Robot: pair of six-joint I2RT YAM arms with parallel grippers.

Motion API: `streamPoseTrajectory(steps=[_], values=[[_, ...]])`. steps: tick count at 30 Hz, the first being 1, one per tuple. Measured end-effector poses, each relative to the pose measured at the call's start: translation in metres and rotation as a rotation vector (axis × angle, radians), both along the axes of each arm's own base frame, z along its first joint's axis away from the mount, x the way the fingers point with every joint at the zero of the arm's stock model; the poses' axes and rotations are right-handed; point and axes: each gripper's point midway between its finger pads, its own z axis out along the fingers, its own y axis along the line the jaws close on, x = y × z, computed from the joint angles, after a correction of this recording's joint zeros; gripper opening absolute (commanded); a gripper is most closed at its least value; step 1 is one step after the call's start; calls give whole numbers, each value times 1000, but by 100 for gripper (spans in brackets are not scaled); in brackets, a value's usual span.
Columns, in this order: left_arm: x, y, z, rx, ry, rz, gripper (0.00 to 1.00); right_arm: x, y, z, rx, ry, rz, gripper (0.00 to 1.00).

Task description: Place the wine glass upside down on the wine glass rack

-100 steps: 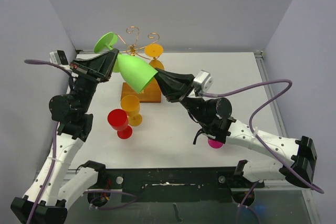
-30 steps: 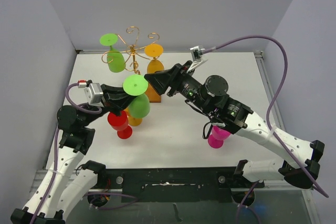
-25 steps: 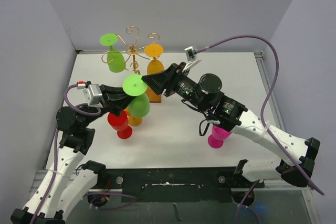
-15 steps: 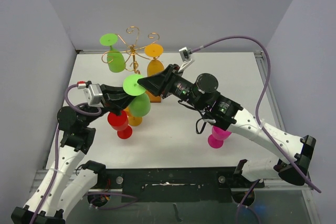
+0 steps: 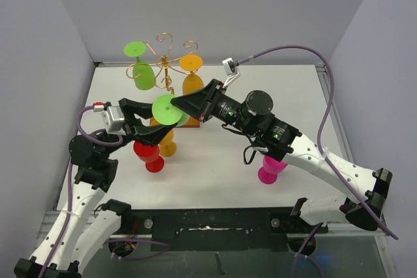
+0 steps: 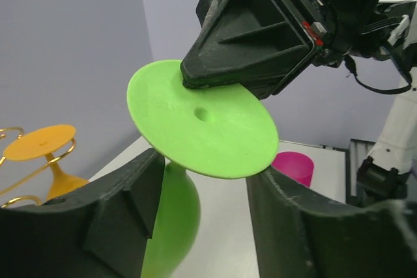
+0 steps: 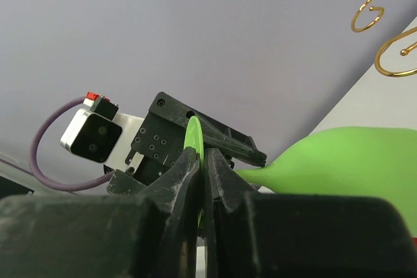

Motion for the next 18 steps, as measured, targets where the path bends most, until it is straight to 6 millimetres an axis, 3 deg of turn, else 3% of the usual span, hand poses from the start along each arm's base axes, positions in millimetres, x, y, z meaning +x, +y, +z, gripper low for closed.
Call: streamPoseTrajectory(steps=[3, 8, 12, 18], values=[[-8, -1, 3, -9, 6, -30, 62, -1, -4, 2, 4, -9, -6, 0], [-23, -2, 12, -40, 20, -89, 60, -2, -17, 6, 7, -32, -40, 0], [-27, -4, 24, -100, 82, -137, 46, -3, -25, 13, 13, -62, -59, 0], [-15, -7, 42, -205, 262, -194, 25, -3, -27, 15, 7, -96, -68, 0]])
